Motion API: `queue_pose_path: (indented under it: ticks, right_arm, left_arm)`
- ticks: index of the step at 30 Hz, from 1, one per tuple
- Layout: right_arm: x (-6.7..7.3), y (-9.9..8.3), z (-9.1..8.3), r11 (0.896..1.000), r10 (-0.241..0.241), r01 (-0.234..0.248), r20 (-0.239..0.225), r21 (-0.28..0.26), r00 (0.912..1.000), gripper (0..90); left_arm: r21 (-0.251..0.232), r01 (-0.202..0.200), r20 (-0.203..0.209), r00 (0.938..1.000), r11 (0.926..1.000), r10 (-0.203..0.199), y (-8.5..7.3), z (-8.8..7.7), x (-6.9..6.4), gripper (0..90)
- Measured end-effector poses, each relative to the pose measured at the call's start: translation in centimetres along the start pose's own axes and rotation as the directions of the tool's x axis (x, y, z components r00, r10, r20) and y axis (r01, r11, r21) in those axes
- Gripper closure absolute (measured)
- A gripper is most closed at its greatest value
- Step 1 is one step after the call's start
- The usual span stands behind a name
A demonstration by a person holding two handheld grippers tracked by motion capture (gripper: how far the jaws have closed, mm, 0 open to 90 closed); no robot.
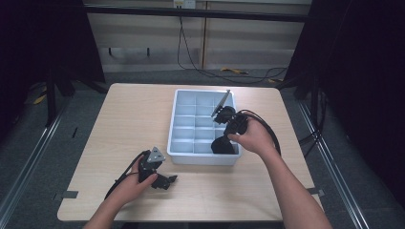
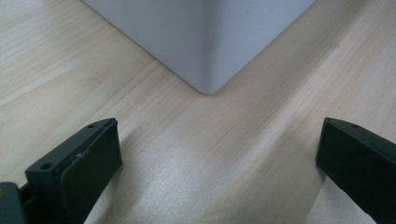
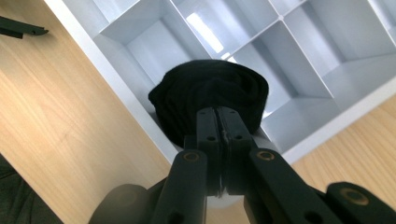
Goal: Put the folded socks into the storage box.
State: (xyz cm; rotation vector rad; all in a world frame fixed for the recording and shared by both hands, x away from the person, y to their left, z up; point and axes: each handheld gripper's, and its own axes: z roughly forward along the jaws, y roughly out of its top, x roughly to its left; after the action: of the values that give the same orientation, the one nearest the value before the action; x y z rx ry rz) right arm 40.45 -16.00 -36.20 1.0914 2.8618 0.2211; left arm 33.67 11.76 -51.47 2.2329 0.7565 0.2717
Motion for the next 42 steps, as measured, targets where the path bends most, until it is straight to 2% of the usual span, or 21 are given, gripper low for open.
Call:
queue_pose_path:
  ticks: [6, 12, 18, 24, 34, 36, 38, 39, 42]
  right_arm:
    - [0.4, 0.6, 1.3, 1.000, -0.007, 0.007, -0.005, 0.003, 1.0000, 88.1]
    - [0.3, 0.7, 2.9, 0.999, -0.010, 0.010, -0.003, 0.037, 0.9999, 90.0]
    - [0.1, 0.7, 3.8, 0.999, 0.007, -0.006, -0.015, 0.044, 0.9999, 90.0]
    - [0.1, 0.5, 4.8, 0.998, -0.001, 0.001, -0.003, 0.060, 1.0000, 90.0]
    - [-0.4, 0.2, 6.6, 0.994, 0.043, -0.040, -0.035, 0.098, 0.9984, 90.0]
    - [-0.2, 0.4, 7.0, 0.992, 0.060, -0.056, -0.030, 0.115, 0.9978, 90.0]
    - [0.0, 0.7, 7.4, 0.990, 0.032, -0.031, -0.009, 0.135, 0.9994, 90.0]
    - [0.1, 0.8, 7.5, 0.989, 0.035, -0.034, -0.006, 0.142, 0.9994, 90.0]
    - [-0.1, 0.7, 7.5, 0.989, 0.057, -0.054, -0.021, 0.138, 0.9981, 90.0]
  left_arm:
    - [0.001, -0.001, 0.002, 1.0000, 1.0000, 0.001, 0.0, 0.0, 0.0, 0.0]
    - [-0.001, -0.001, 0.000, 1.0000, 1.0000, 0.001, 0.0, 0.0, 0.0, 0.0]
    - [-0.001, -0.002, 0.000, 1.0000, 1.0000, 0.002, 0.0, 0.0, 0.0, 0.0]
    - [0.000, -0.002, 0.002, 1.0000, 1.0000, 0.002, 0.0, 0.0, 0.0, 0.0]
    - [-0.002, 0.002, 0.002, 1.0000, 1.0000, -0.002, 0.0, 0.0, 0.0, 0.0]
    - [0.001, -0.002, 0.002, 1.0000, 1.0000, 0.002, 0.0, 0.0, 0.0, 0.0]
    - [0.001, -0.002, 0.003, 1.0000, 1.0000, 0.002, 0.0, 0.0, 0.0, 0.0]
    - [0.001, -0.002, 0.003, 1.0000, 1.0000, 0.002, 0.0, 0.0, 0.0, 0.0]
    - [0.000, -0.002, 0.002, 1.0000, 1.0000, 0.002, 0.0, 0.0, 0.0, 0.0]
